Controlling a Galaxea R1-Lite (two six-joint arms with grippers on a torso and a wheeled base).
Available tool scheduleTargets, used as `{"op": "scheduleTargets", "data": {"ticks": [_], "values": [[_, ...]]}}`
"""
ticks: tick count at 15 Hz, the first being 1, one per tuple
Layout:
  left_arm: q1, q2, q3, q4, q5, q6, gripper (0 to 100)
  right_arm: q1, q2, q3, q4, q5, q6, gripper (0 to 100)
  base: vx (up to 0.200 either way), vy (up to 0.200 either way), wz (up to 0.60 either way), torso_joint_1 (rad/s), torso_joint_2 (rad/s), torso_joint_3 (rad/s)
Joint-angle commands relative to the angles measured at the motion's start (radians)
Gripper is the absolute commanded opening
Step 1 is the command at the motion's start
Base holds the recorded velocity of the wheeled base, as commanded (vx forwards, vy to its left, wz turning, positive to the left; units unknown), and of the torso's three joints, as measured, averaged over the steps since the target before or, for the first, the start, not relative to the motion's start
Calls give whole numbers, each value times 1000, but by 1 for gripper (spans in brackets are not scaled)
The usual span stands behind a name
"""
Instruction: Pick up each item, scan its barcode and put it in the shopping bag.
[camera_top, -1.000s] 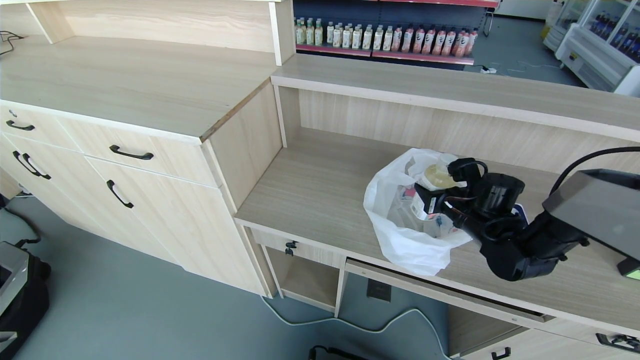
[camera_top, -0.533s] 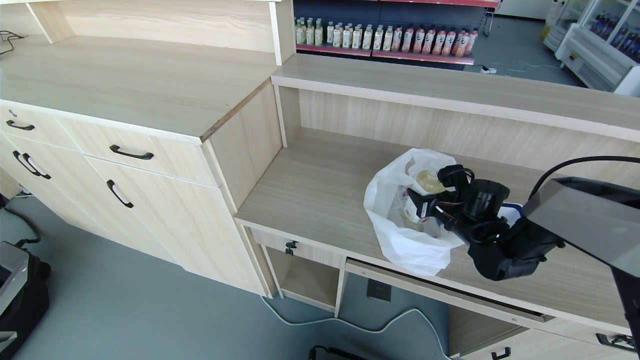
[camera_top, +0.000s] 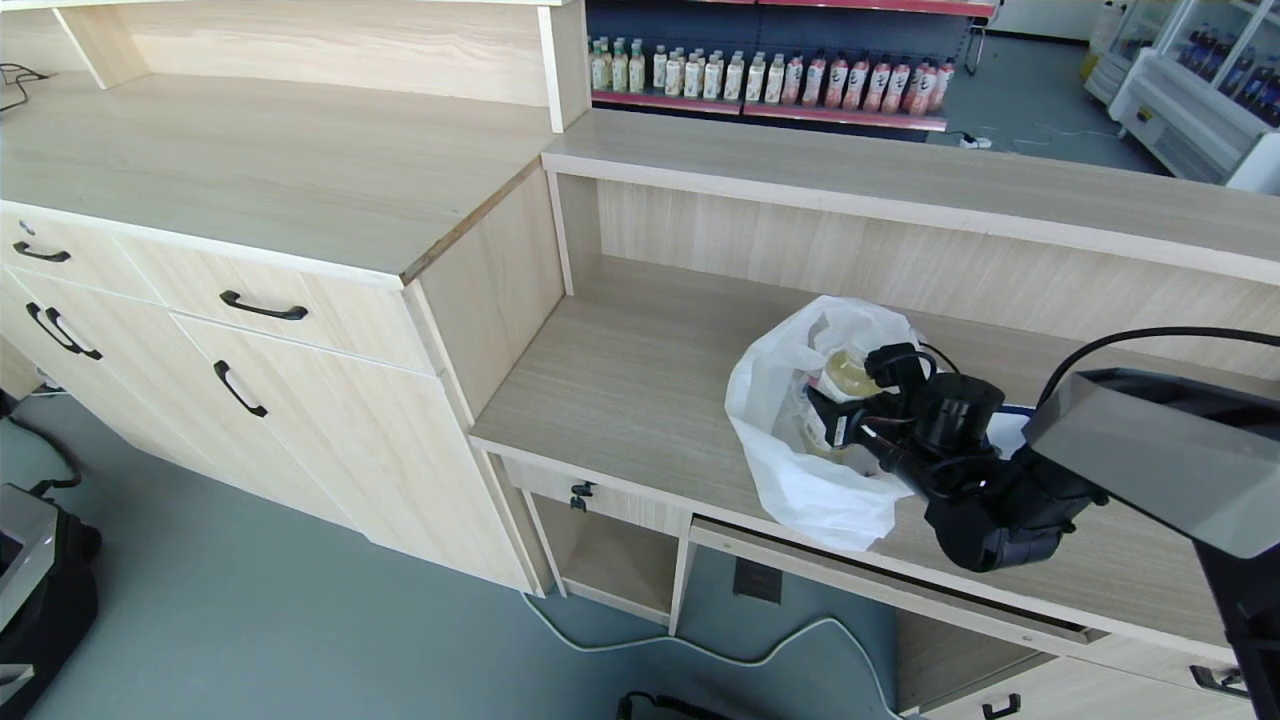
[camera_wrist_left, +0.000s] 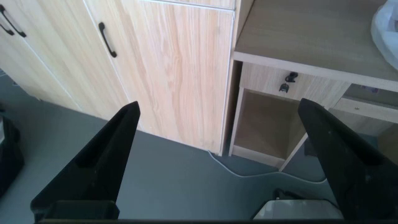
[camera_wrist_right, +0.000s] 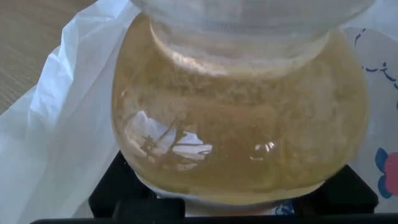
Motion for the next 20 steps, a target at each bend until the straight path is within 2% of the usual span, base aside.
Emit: {"op": "scheduleTargets", "data": {"ticks": [1,4,7,9,11,13,15,18,20], "values": [[0,0,0,-1,0,0,100,0,-1,0,4,0,1,100,0,0,0,0,0,0],[0,0,0,-1,0,0,100,-5,-91,1,6,0,4,100,0,0,0,0,0,0],[0,0,0,-1,0,0,100,-37,-332,98,53,0,-2,100,0,0,0,0,0,0],[0,0,0,-1,0,0,100,-90,-574,264,184,-1,-66,100,0,0,0,0,0,0],[0,0,0,-1,0,0,100,-201,-804,471,290,-1,-192,100,0,0,0,0,0,0],[0,0,0,-1,0,0,100,-273,-949,609,314,-1,-243,100,0,0,0,0,0,0],[0,0,0,-1,0,0,100,-299,-1027,620,334,-41,-255,100,0,0,-300,-1,4,-1],[0,0,0,-1,0,0,100,-330,-1119,630,400,-217,-223,100,0,0,-400,-3,-2,3],[0,0,0,-1,0,0,100,-376,-1156,630,411,-194,-157,100,0,0,0,0,0,0]]}}
